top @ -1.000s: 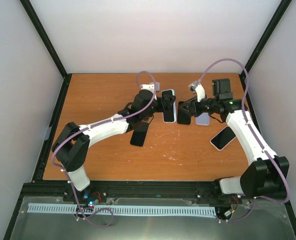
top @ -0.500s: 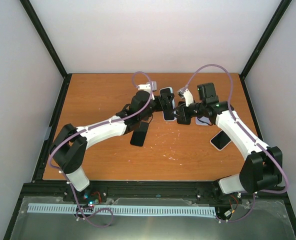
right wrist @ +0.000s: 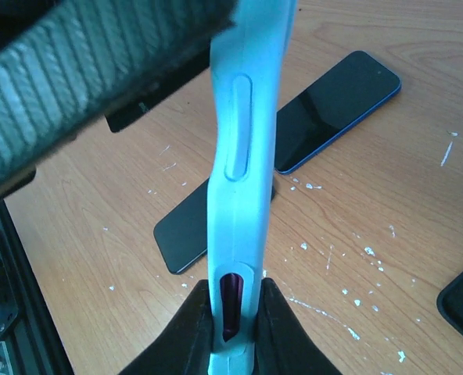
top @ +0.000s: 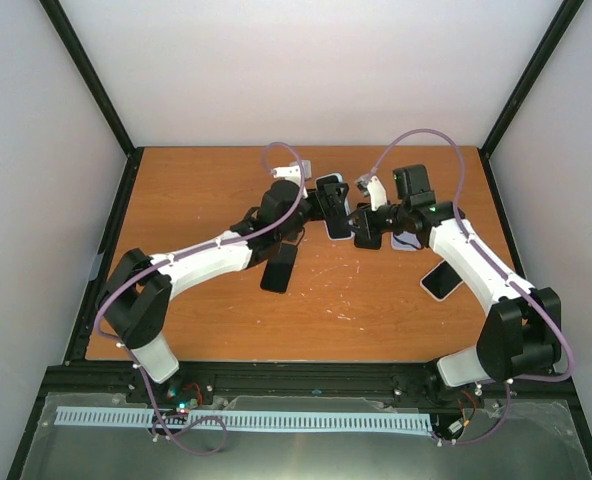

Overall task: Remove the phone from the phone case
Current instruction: Pick up the phone at the center of the board.

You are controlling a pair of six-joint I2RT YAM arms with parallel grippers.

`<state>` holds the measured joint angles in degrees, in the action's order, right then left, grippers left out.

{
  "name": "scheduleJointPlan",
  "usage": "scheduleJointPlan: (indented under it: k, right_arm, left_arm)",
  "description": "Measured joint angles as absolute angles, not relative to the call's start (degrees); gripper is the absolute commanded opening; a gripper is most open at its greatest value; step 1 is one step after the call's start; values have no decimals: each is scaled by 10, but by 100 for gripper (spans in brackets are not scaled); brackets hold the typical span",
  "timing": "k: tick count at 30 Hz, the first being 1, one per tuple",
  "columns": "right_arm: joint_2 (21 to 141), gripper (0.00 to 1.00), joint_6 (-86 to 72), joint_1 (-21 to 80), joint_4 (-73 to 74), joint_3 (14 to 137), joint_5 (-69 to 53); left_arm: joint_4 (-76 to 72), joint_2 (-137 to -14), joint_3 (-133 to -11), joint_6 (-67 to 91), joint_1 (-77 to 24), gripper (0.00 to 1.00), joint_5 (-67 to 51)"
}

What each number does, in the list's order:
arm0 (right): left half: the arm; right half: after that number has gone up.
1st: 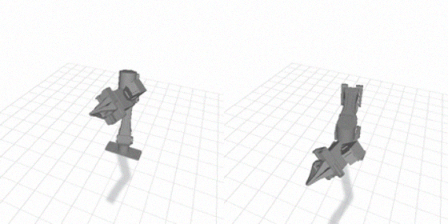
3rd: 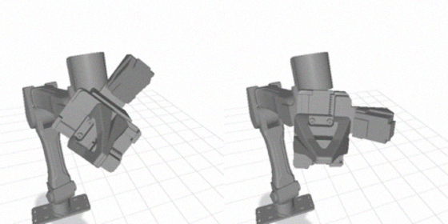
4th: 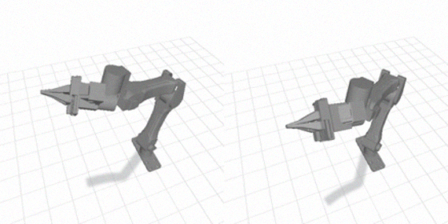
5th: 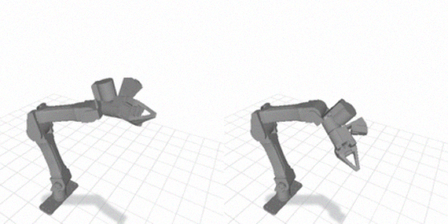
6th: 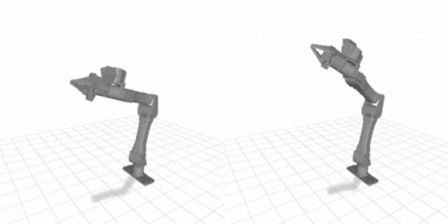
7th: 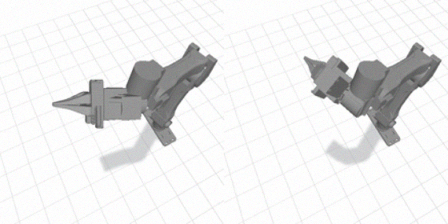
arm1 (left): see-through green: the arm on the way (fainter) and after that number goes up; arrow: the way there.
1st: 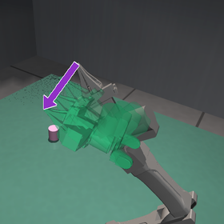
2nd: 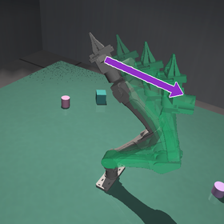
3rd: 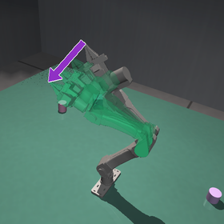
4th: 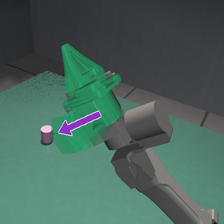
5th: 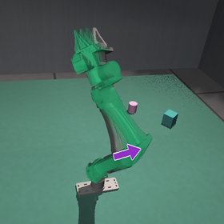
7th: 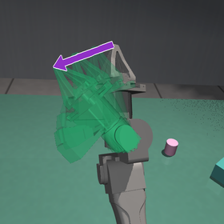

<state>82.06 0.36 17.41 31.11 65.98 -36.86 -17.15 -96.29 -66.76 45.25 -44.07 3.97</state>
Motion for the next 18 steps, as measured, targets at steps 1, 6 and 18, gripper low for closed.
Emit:
scheduleJointPlan:
  k: [1, 6, 18]
  right_arm:
    - [821, 3, 4, 171, 313, 661, -369]
    - [820, 3, 14, 135, 331, 663, -385]
    - [786, 3, 136, 56, 423, 662, -542]
  left_arm:
    - [-166, -963, -670, 448, -439, 99, 41]
    - [-168, -931, -657, 417, -409, 99, 8]
    - [-375, -868, -491, 415, -269, 80, -341]
